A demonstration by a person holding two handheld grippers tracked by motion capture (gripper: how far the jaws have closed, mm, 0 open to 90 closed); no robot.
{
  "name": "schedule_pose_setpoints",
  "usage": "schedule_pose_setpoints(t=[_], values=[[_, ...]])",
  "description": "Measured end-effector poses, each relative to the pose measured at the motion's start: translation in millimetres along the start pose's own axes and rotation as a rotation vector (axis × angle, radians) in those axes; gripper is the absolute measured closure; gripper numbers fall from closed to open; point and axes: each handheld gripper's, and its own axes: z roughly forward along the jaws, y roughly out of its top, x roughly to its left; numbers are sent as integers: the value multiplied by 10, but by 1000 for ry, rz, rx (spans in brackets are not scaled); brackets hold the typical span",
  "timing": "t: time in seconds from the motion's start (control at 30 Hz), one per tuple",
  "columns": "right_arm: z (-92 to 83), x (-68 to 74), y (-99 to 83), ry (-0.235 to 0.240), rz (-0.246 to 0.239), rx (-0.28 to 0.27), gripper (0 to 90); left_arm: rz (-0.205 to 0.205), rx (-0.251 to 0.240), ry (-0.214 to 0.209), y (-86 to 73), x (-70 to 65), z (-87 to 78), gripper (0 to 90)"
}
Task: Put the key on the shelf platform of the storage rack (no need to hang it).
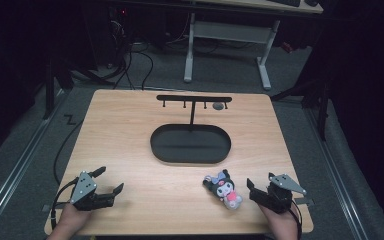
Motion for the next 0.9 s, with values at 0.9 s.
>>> schedule_pose_setpoints(t=[0.9], values=[[-12,45,132,6,-53,193,158,5,-9,-13,-6,-1,-18,154]])
